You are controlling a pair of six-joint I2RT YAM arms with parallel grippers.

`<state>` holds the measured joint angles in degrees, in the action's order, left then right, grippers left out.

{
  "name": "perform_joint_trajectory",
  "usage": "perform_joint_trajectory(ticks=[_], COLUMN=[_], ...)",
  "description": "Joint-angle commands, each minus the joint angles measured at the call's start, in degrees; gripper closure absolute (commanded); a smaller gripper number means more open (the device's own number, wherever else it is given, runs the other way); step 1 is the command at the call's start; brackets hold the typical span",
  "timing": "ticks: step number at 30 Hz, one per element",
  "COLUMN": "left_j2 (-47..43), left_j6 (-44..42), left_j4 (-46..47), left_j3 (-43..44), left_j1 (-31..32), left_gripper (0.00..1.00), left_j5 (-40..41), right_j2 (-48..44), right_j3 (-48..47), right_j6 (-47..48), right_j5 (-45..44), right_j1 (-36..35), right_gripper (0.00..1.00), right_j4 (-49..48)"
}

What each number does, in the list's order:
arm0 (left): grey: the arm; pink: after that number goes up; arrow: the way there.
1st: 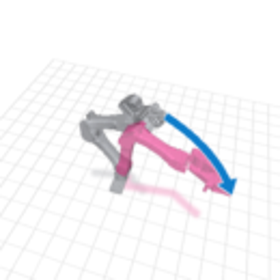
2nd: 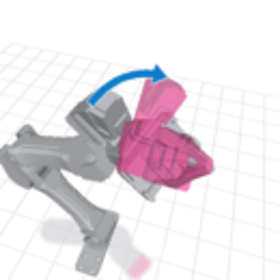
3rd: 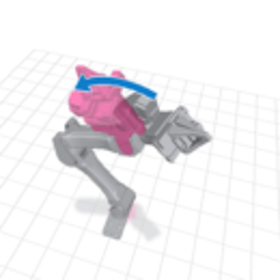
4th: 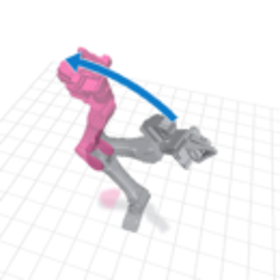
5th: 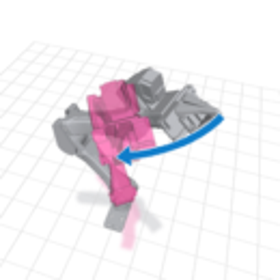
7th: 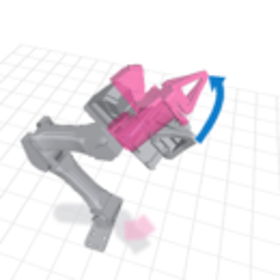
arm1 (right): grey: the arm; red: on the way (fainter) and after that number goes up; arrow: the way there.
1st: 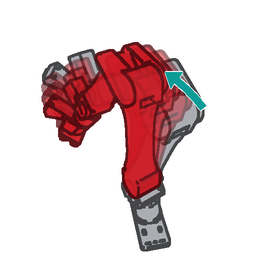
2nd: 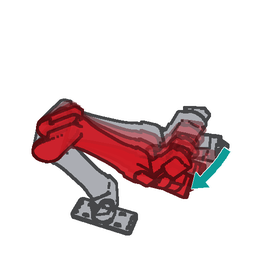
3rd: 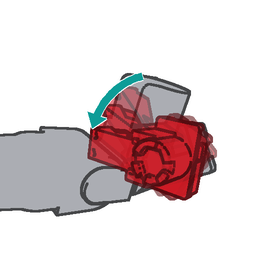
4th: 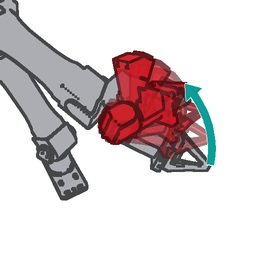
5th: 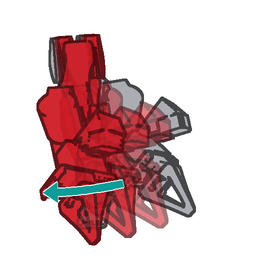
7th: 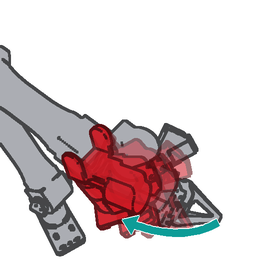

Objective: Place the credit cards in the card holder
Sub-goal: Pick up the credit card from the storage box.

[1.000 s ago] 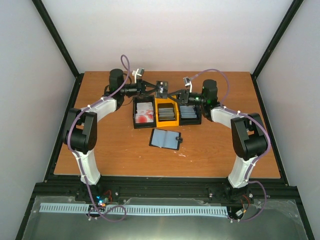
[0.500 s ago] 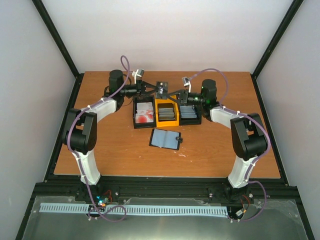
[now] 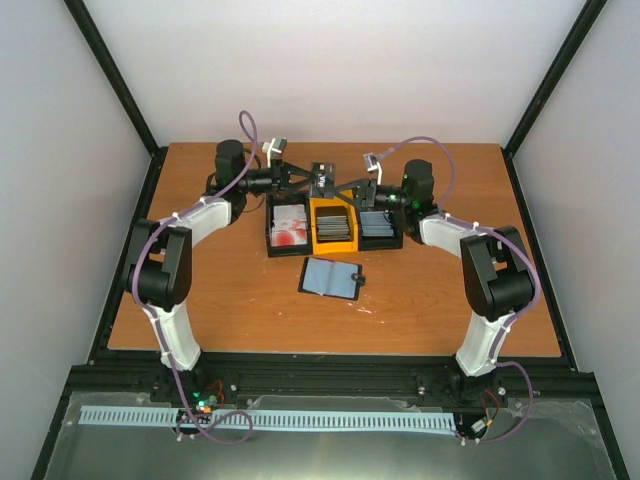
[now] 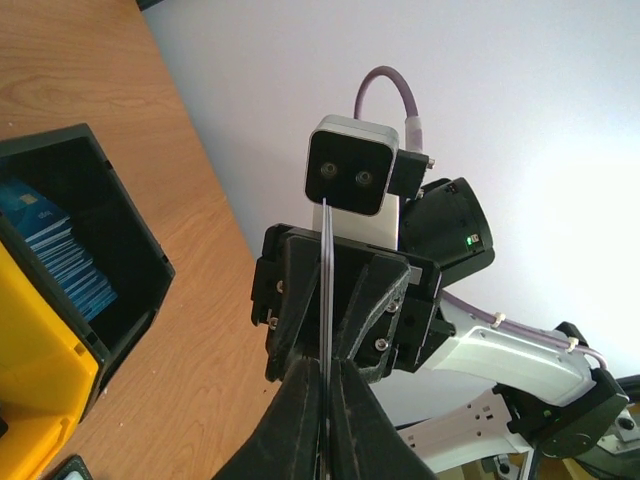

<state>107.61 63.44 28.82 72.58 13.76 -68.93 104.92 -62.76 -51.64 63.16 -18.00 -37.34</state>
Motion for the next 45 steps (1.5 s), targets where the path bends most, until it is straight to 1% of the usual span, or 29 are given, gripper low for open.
perform_joint_trajectory(ticks=[1, 6, 8, 9, 14, 20, 25, 30, 35, 39, 41, 43, 45], left_j2=[-2.4, -2.1, -2.0, -2.1, -2.4, -2.4, -2.4, -2.6, -2.4, -2.3, -2.4, -2.3, -2.4], left_j6=[1.4, 6.2, 7.5, 7.9, 9.4, 10.8, 13.6, 14.1, 14.4, 14.6, 14.3, 13.9, 13.2], left_j4=[4.2, 10.8, 12.6, 13.1, 15.1, 17.2, 21.1, 21.8, 22.3, 22.9, 22.5, 21.8, 21.0], left_j3=[0.0, -0.8, -1.0, -1.1, -1.3, -1.5, -2.1, -2.1, -2.2, -2.1, -2.1, -2.1, -2.2], left_j1=[0.0, -0.1, 0.0, 0.0, -0.1, -0.2, -0.3, -0.3, -0.2, -0.1, 0.0, 0.0, 0.0], left_gripper=[0.97, 0.98, 0.98, 0.98, 0.99, 0.99, 0.99, 0.99, 0.98, 0.98, 0.98, 0.98, 0.98], left_j5=[-2.1, -4.1, -4.5, -4.7, -4.9, -5.3, -5.7, -5.7, -5.6, -5.7, -5.7, -5.6, -5.3], right_j2=[-1.4, 0.4, 1.0, 1.2, 0.9, 0.8, 0.8, 0.8, -0.1, -1.3, -1.8, -2.2, -2.1], right_j3=[1.6, 3.0, 3.2, 3.2, 3.3, 3.7, 4.1, 4.1, 3.6, 1.8, 1.6, 2.5, 3.8], right_j6=[-4.8, -13.9, -16.9, -17.4, -15.6, -16.3, -16.7, -16.5, -12.5, -5.6, -3.8, -5.7, -10.0], right_j5=[2.0, 3.7, 4.0, 4.0, 3.9, 3.8, 3.7, 3.8, 4.0, 3.8, 3.7, 3.7, 3.7], right_j1=[-0.2, -0.1, 0.0, 0.0, 0.2, 0.5, 0.7, 0.8, 0.6, 0.3, 0.3, 0.3, 0.4], right_gripper=[0.8, 0.8, 0.81, 0.81, 0.85, 0.88, 0.9, 0.91, 0.91, 0.91, 0.91, 0.9, 0.88], right_j4=[-9.5, -24.2, -28.0, -28.4, -26.3, -27.5, -28.3, -27.8, -22.4, -12.1, -9.8, -13.5, -20.7])
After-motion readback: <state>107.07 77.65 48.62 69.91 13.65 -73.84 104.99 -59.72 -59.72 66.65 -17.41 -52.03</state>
